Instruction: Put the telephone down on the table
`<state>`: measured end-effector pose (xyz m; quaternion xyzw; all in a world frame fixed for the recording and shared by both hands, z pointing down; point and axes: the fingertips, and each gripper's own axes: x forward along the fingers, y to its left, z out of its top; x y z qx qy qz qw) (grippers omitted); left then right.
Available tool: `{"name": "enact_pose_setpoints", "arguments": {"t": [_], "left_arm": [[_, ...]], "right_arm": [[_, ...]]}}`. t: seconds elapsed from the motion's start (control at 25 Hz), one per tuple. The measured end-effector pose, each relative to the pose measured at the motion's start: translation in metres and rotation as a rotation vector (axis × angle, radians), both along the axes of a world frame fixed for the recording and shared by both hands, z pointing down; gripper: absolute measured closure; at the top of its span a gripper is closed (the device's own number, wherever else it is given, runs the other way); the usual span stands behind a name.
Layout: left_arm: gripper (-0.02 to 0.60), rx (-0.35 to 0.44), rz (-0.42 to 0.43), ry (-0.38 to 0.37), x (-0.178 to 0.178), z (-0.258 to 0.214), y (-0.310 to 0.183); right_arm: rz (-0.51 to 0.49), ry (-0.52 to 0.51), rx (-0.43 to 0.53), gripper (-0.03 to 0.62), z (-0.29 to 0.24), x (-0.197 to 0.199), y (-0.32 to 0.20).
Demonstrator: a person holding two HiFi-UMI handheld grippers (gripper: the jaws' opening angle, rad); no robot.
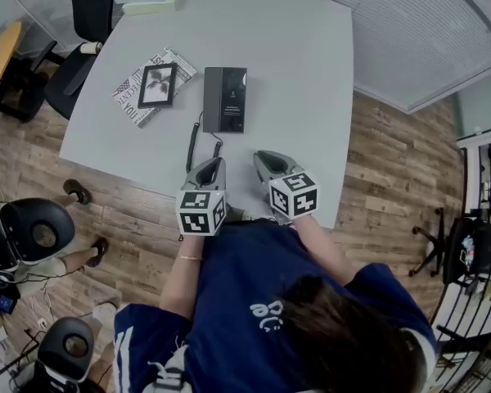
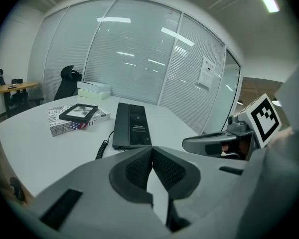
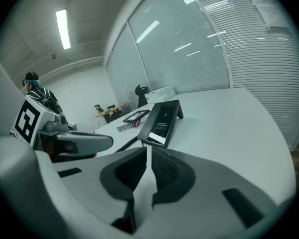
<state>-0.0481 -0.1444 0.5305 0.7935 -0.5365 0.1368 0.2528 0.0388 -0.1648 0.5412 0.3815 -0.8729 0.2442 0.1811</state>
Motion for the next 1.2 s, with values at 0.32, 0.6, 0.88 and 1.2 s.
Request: {"name": "enact_pose_setpoints", "arguments": {"t": [0.32,0.6,0.88,1.2], "left_arm": [[0.577,0.000,0.003,0.004,0.001,-0.002,-0.004],[0.577,-0.012,0.004,0.000,0.000,0.001,-0.006],[0.577,-0.018,0.001,0.008,-0.002,0.002,-0.008],[0.577,-0.026,-0.005,0.027,-0.002,0.006,-0.006]], "right_arm": [[0.010,0.004,-0.018,0.584,0.002,0.001,-0.004],[0.011,0.021,-0.013,0.585,0.004,0.002,-0.005],[0.006,0.052,-0.007,0.585,0.007,0.004,-0.007],[0.007,0.059,-0.020,0.585,0.011,0.004,-0.006]]}}
